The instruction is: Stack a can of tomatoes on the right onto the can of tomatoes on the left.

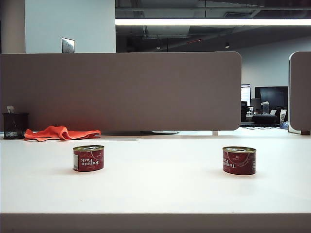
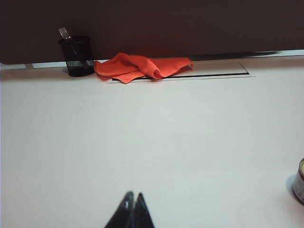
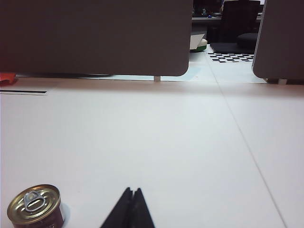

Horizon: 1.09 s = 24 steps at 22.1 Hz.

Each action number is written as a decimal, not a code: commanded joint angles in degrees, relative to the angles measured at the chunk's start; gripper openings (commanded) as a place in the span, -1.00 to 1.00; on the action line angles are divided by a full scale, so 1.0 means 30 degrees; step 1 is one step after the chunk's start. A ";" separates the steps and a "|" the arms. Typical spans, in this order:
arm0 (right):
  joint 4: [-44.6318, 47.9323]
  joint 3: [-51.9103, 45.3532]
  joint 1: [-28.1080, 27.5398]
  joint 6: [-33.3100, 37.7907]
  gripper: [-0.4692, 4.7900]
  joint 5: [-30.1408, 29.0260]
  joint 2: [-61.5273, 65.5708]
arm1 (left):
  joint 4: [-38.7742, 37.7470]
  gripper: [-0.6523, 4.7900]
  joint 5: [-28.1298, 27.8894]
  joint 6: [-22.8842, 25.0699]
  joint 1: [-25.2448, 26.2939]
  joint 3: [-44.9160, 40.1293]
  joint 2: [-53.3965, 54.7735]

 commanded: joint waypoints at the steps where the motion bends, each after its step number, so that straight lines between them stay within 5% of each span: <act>1: 0.0342 -0.0109 0.0000 0.0131 -0.83 -0.0022 -0.0044 | 0.0233 -0.78 0.0109 -0.0066 0.0007 0.0073 0.0015; 8: 0.0357 -0.0109 0.0000 0.0175 -0.83 -0.0036 -0.0044 | 0.0262 -0.78 0.0146 -0.0168 0.0007 0.0080 0.0015; 12: 0.1158 -0.0022 0.0000 0.2040 -0.83 -0.0109 -0.0044 | 0.0998 -0.78 0.0248 -0.1588 0.0007 0.0648 0.0015; 15: 0.3388 0.1049 0.0015 0.4328 -0.83 -0.0466 -0.0044 | 0.1224 -0.78 0.0641 -0.2288 0.0007 0.2863 0.0015; 17: 0.1974 0.3045 0.0007 0.4779 -0.83 -0.0525 0.0080 | 0.1129 -0.78 0.0991 -0.2455 0.0000 0.4823 0.0022; 19: -0.0430 0.5399 -0.0029 0.4750 -0.83 0.0357 0.0627 | 0.0430 -0.78 0.1144 -0.2703 0.0000 0.6980 0.0605; 24: -0.0546 0.9398 -0.0036 0.2565 -0.84 0.3126 0.3410 | -0.0379 -0.78 0.2594 -0.2579 0.0007 1.0899 0.3687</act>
